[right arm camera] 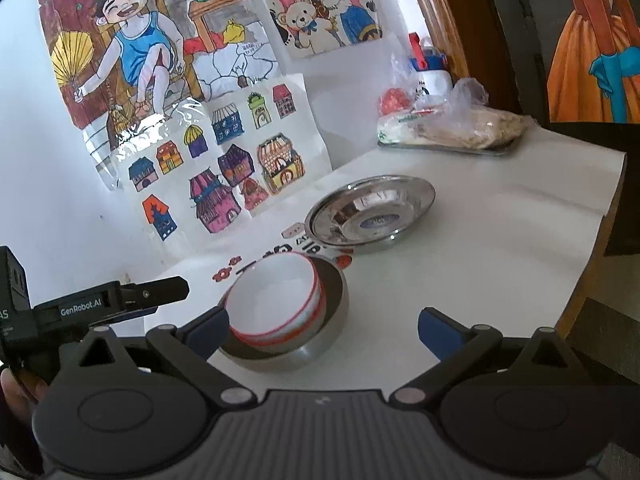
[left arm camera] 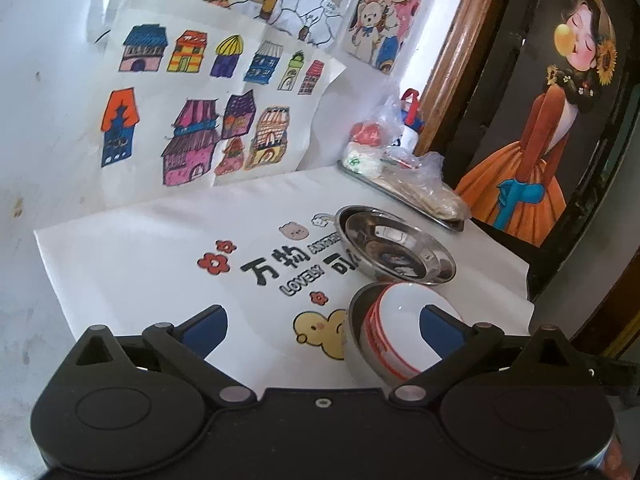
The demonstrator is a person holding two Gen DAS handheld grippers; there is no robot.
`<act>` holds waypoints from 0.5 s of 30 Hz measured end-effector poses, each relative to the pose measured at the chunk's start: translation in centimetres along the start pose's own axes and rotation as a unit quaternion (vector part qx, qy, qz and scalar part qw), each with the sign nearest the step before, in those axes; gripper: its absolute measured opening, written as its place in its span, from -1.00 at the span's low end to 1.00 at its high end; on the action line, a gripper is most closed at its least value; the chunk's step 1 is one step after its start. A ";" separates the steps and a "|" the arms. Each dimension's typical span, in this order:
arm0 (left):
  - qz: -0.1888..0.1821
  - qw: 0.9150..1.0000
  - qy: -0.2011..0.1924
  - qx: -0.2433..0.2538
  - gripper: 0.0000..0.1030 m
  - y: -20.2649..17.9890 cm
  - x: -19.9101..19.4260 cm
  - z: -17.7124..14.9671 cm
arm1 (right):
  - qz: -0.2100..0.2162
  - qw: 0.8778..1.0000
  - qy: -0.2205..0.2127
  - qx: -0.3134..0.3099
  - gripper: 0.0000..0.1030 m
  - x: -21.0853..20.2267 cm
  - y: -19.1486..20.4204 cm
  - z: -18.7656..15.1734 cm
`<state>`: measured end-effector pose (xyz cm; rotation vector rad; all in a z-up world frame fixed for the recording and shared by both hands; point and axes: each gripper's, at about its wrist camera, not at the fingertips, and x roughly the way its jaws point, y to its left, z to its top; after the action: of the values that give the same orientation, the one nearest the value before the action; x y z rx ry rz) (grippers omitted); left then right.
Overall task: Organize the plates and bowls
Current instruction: 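Withdraw both tools up from the bowl stack, then move both tools to the steel bowl's rim and close on it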
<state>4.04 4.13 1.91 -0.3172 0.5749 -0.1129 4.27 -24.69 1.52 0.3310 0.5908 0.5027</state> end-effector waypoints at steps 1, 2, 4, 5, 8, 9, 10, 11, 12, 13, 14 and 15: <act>0.002 1.000 0.002 0.001 0.98 0.0 0.0 -0.1 | -0.001 1.000 0.001 0.001 0.99 0.0 0.0 -0.2; 0.004 1.000 0.003 0.002 0.98 0.0 0.1 -0.3 | -0.002 1.000 0.002 0.002 0.99 0.0 -0.1 -0.3; 0.009 1.000 0.006 0.006 0.98 0.1 0.1 -0.5 | -0.005 1.000 0.002 0.002 0.99 0.0 -0.1 -0.7; 0.011 1.000 0.007 0.007 0.98 0.1 0.1 -0.7 | -0.007 1.000 0.002 0.002 0.99 0.1 -0.1 -0.8; 0.010 1.000 0.012 0.011 0.98 0.1 0.3 -1.0 | -0.011 1.000 0.003 0.001 0.99 0.2 0.0 -1.1; 0.010 1.000 0.014 0.013 0.98 0.1 0.3 -1.1 | -0.012 1.000 0.003 0.000 0.99 0.2 0.0 -1.1; 0.010 1.000 0.015 0.015 0.98 0.0 0.4 -1.2 | -0.013 1.000 0.003 0.000 0.99 0.2 0.0 -1.2; 0.009 1.000 0.016 0.016 0.98 0.0 0.4 -1.2 | -0.013 1.000 0.004 0.001 0.99 0.3 0.0 -1.2; 0.009 1.000 0.016 0.017 0.98 0.0 0.4 -1.2 | -0.012 1.000 0.005 0.001 0.99 0.3 0.0 -1.2; 0.009 1.000 0.015 0.017 0.98 -0.1 0.4 -1.3 | -0.012 1.000 0.006 0.001 0.99 0.4 0.0 -1.3; 0.009 1.000 0.015 0.018 0.98 -0.1 0.4 -1.3 | -0.012 1.000 0.006 0.001 0.99 0.4 0.0 -1.3; 0.009 1.000 0.015 0.018 0.98 -0.1 0.4 -1.3 | -0.012 1.000 0.007 0.000 0.99 0.5 0.1 -1.3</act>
<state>3.68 3.65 0.70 -0.2747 0.6055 -0.1106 3.79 -24.19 0.32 0.3207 0.6079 0.4825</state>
